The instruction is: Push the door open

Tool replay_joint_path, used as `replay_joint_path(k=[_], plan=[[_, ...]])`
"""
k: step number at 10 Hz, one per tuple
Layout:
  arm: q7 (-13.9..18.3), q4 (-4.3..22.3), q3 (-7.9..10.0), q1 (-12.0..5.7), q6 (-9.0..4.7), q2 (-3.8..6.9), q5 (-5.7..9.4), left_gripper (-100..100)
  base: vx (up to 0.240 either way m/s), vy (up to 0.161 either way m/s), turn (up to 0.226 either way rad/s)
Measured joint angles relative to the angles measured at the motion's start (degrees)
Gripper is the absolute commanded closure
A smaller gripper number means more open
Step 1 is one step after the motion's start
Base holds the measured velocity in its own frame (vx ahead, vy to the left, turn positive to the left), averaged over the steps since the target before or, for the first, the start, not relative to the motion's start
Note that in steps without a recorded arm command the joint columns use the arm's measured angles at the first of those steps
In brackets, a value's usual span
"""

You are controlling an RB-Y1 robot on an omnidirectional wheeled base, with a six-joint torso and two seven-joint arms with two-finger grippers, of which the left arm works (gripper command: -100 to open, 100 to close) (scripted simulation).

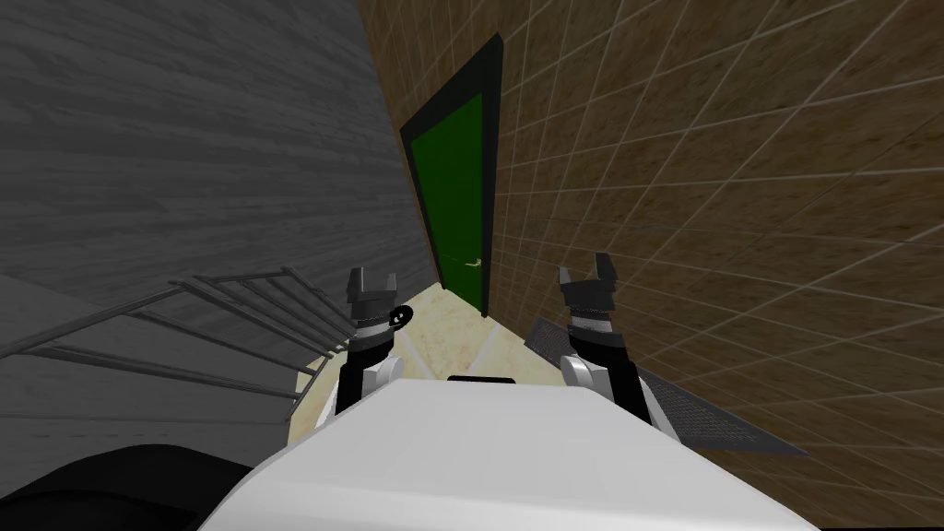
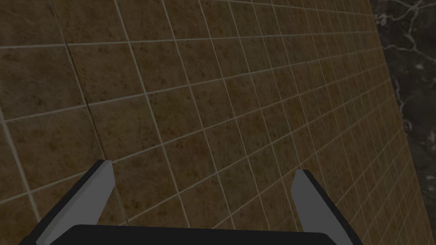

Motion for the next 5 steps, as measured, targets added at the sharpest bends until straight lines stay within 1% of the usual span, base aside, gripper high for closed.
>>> replay_joint_path(k=[2, 3, 4, 5], plan=[[0.06, 2.38, -0.59, -0.76, -0.31, 0.38, -0.07, -100, 0.125, 0.025, -0.098], [0.00, 3.95, -1.19, -1.17, -0.57, 0.45, -0.24, -100, 0.144, 0.049, -0.070], [0.14, 5.33, -1.34, -1.49, -0.87, 0.78, -0.16, -100, 0.118, 0.058, -0.058], [0.18, 6.24, -1.67, -1.79, -0.90, 0.87, -0.21, -100, 0.077, 0.047, -0.077]])
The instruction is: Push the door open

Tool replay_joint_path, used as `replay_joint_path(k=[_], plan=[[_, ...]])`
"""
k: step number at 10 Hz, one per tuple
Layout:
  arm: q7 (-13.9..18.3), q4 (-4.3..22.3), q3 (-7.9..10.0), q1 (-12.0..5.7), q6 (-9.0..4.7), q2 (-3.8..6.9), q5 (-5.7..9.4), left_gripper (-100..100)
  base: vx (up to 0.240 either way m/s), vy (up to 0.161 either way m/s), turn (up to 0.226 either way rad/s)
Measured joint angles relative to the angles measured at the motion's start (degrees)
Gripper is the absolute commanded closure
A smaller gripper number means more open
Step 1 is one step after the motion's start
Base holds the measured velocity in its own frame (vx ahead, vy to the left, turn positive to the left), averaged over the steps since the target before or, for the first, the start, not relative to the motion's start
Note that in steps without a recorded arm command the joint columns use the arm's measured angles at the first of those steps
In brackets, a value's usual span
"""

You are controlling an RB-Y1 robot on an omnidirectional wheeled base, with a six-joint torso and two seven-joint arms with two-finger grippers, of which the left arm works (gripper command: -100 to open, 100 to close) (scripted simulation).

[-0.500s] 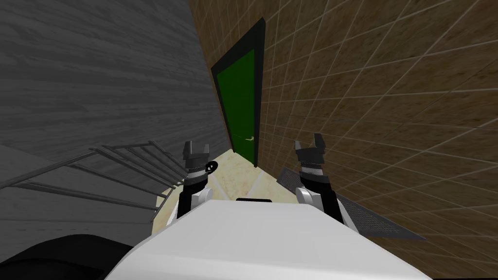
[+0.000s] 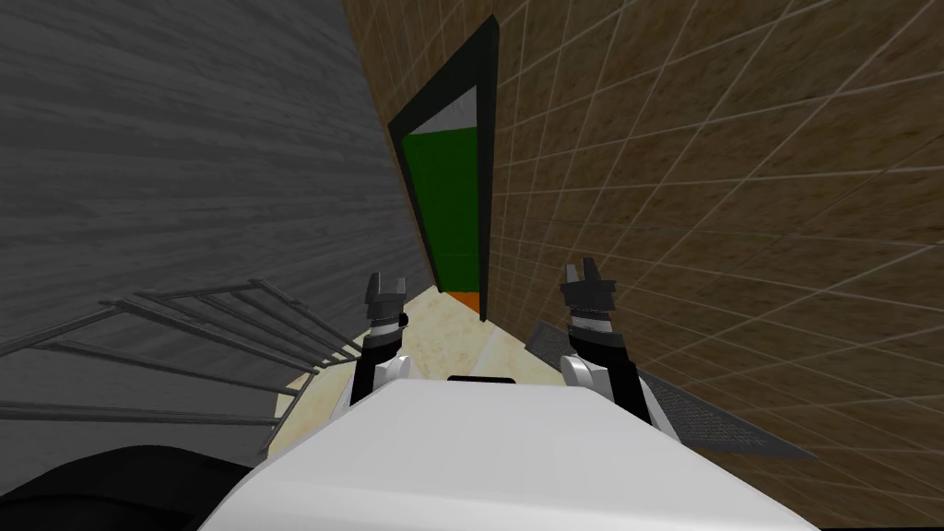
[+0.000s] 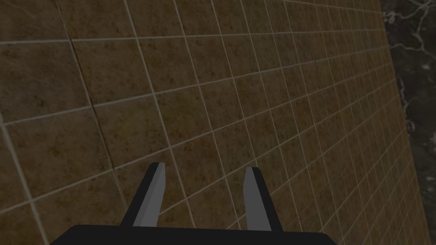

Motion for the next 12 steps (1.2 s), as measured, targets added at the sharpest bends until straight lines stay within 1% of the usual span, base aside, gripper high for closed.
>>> replay_joint_path(k=[1, 2, 3, 4, 5, 7, 8, 11, 12], plan=[[0.07, 1.19, -0.23, -0.30, -0.20, 0.19, 0.00, -100, 0.073, 0.036, -0.081], [0.17, 2.76, -0.52, -0.52, -0.81, 0.38, -0.02, -100, 0.079, 0.034, -0.080], [0.28, 3.98, -0.79, -0.82, -1.09, 0.57, -0.01, -100, 0.090, 0.040, -0.098], [0.22, 5.10, -1.32, -1.10, -1.21, 0.53, -0.16, -100, 0.094, 0.055, -0.083], [0.37, 6.22, -1.48, -1.38, -1.27, 0.84, -0.06, -100, 0.102, 0.048, -0.069], [0.46, 9.80, -2.17, -2.69, -1.84, 1.02, -0.18, -100, 0.096, 0.042, -0.096], [0.40, 11.38, -2.70, -3.05, -2.21, 1.03, -0.30, -100, 0.085, 0.056, -0.094], [0.73, 16.59, -3.77, -4.48, -3.21, 1.52, -0.32, -100, 0.094, 0.061, -0.105], [0.86, 17.97, -4.14, -4.86, -3.31, 1.70, -0.32, -100, 0.103, 0.071, -0.105]])
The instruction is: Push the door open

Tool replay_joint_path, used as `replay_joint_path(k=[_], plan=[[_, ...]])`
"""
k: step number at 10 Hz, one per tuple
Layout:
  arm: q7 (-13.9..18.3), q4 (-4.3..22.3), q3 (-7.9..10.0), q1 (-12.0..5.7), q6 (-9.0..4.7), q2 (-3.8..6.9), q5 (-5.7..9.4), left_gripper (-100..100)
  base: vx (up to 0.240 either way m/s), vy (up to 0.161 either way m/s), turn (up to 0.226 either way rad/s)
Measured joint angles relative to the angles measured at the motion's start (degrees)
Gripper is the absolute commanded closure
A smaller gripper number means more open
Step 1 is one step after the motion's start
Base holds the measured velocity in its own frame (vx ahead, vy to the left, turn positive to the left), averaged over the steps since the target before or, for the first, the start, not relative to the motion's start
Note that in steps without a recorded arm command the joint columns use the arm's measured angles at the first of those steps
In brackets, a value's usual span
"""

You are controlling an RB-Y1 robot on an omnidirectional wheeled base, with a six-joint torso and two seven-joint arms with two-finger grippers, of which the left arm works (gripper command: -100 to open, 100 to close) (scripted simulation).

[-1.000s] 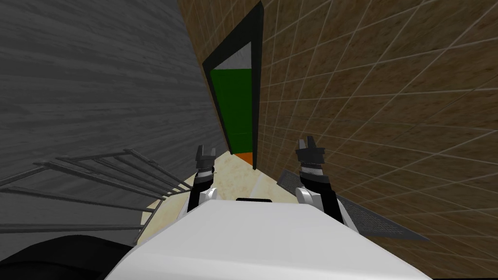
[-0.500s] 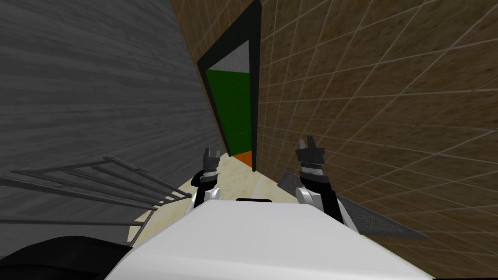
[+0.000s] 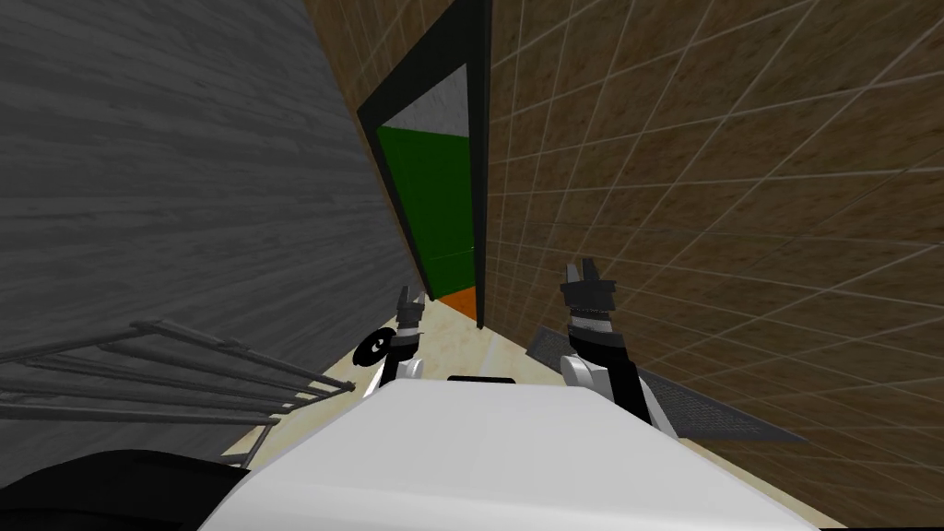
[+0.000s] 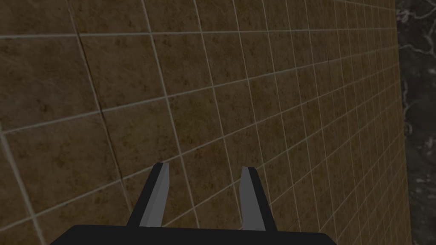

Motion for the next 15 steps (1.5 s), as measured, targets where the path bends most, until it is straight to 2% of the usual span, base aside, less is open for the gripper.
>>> replay_joint_path(k=[2, 5, 10, 13, 15], plan=[[0.09, 3.03, -0.92, -0.84, -0.13, 0.11, -0.10, -100, 0.085, 0.054, -0.114], [0.28, 9.18, -2.23, -2.78, -1.32, 0.24, -0.25, -100, 0.087, 0.072, -0.115], [0.42, 15.48, -4.48, -3.96, -2.14, 0.15, -0.59, -100, 0.066, 0.055, -0.089], [0.72, 19.93, -5.23, -5.39, -3.15, 0.33, -0.58, -100, 0.061, 0.054, -0.071], [0.69, 23.13, -6.15, -6.41, -3.42, 0.02, -0.74, -100, 0.071, 0.077, -0.111]])
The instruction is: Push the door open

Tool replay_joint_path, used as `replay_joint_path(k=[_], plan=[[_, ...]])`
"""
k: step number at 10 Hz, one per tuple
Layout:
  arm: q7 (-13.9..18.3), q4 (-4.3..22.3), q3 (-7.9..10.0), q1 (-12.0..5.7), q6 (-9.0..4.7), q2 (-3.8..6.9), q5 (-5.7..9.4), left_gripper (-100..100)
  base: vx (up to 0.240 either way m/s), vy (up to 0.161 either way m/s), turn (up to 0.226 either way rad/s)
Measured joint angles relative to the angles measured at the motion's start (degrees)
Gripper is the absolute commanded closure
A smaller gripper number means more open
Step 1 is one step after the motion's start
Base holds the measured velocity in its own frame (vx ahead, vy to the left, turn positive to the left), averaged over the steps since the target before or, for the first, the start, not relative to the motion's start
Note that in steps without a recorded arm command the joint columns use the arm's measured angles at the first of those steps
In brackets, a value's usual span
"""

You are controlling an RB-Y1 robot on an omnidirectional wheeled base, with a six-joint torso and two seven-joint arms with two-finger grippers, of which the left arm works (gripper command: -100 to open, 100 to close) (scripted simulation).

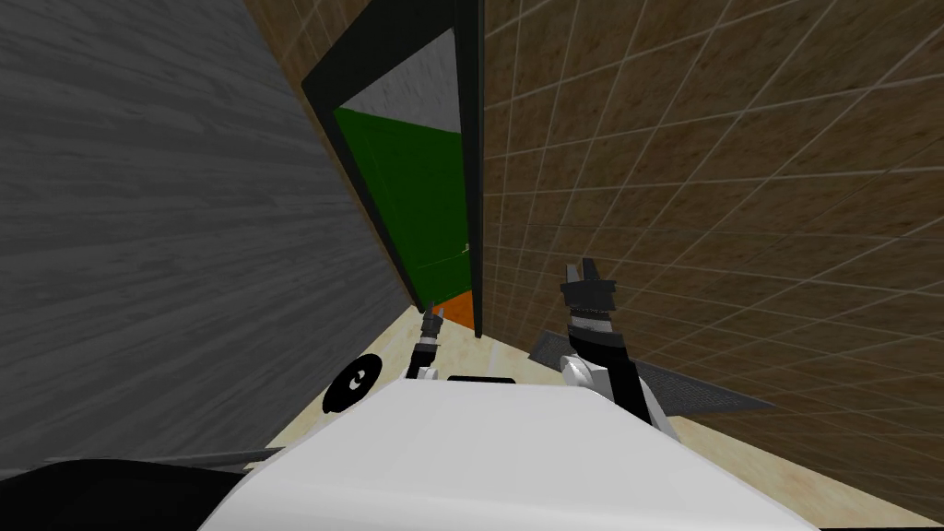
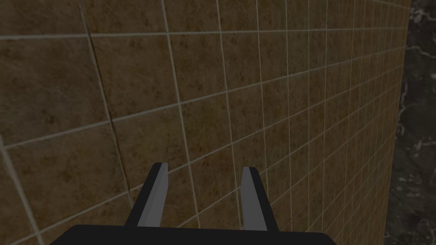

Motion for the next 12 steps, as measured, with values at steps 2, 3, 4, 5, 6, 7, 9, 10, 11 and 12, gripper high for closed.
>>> replay_joint_path(k=[2, 3, 4, 5, 6, 7, 9, 10, 11, 12], plan=[[0.17, 3.96, -0.91, -0.87, -1.04, -0.02, -0.09, -100, 0.089, 0.065, -0.103], [0.33, 5.55, -1.31, -1.26, -1.37, 0.04, -0.10, -100, 0.086, 0.073, -0.112], [0.39, 6.93, -1.78, -1.60, -1.44, -0.07, -0.16, -100, 0.074, 0.074, -0.121], [0.25, 8.67, -2.27, -2.13, -1.63, -0.44, -0.29, -100, 0.072, 0.069, -0.095], [0.24, 10.74, -2.65, -2.79, -2.08, -0.58, -0.33, -100, 0.074, 0.078, -0.080], [0.40, 11.13, -3.11, -2.67, -1.86, -0.43, -0.35, -100, 0.083, 0.078, -0.104], [0.58, 12.97, -3.70, -3.07, -1.98, -0.47, -0.41, -100, 0.044, 0.046, -0.041], [0.62, 14.64, -3.87, -3.72, -2.40, -0.60, -0.41, -100, 0.041, 0.053, -0.081], [0.70, 16.19, -4.18, -4.07, -2.88, -0.65, -0.43, -100, 0.052, 0.069, -0.083], [0.71, 17.21, -4.55, -4.26, -3.03, -0.81, -0.50, -100, 0.078, 0.071, -0.080]])
